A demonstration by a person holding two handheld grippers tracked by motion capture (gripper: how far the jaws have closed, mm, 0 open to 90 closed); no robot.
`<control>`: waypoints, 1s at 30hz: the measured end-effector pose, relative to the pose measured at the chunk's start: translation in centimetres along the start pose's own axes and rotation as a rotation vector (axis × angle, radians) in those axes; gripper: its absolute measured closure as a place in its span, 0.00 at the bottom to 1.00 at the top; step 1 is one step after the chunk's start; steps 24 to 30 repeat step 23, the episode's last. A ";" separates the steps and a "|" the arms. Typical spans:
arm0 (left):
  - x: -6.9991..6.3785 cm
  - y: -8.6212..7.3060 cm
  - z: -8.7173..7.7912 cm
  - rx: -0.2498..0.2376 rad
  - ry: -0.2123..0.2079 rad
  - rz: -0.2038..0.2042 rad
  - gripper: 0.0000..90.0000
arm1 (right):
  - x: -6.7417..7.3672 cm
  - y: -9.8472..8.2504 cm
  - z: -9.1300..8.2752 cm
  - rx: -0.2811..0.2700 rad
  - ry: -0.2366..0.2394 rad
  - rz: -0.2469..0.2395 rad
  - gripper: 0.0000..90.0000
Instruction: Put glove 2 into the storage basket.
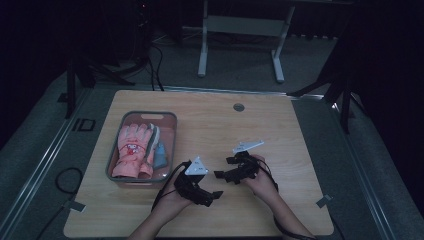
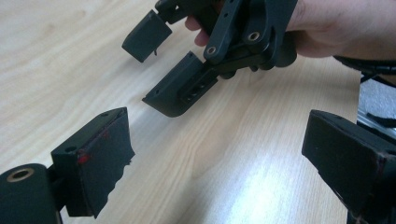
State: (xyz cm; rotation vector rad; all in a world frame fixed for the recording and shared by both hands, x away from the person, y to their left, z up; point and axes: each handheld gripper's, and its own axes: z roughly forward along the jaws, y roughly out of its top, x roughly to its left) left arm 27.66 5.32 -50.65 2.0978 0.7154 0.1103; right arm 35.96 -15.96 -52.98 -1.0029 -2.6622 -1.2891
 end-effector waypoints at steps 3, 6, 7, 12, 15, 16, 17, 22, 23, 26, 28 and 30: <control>0.0 -0.4 0.4 -0.002 -0.009 -0.009 0.09 | 0.0 -0.5 0.1 0.005 0.002 -0.014 0.16; -0.1 -0.8 0.8 0.000 -0.017 -0.007 0.09 | -0.1 -1.0 0.3 0.004 0.003 -0.017 0.16; -0.1 -0.9 0.9 0.006 -0.017 -0.002 0.09 | -0.1 -1.1 0.3 0.006 0.002 -0.019 0.16; -0.3 -1.5 1.6 0.018 -0.025 0.001 0.09 | -0.3 -2.0 0.7 0.020 -0.005 -0.014 0.15; -0.1 -1.8 1.7 0.021 -0.035 -0.011 0.09 | -0.4 -2.3 0.7 0.019 -0.009 -0.011 0.16; -0.1 -1.9 1.8 0.022 -0.034 -0.011 0.09 | -0.4 -2.3 0.7 0.018 -0.011 -0.010 0.16; -0.1 -1.9 1.8 0.017 -0.031 -0.009 0.09 | -0.4 -2.3 0.7 0.019 -0.013 -0.011 0.15; -0.1 -2.1 1.8 0.011 -0.041 -0.013 0.09 | -0.4 -2.4 0.8 0.019 -0.019 -0.012 0.16; -0.1 -2.1 1.9 0.013 -0.042 -0.012 0.09 | -0.4 -2.4 0.9 0.020 -0.021 -0.014 0.15; -0.1 -2.1 1.9 0.013 -0.042 -0.012 0.09 | -0.4 -2.4 0.9 0.020 -0.021 -0.014 0.15; -0.1 -2.1 1.9 0.013 -0.042 -0.012 0.09 | -0.4 -2.4 0.9 0.020 -0.021 -0.014 0.15; -0.1 -2.1 1.9 0.013 -0.042 -0.012 0.09 | -0.4 -2.4 0.9 0.020 -0.021 -0.014 0.15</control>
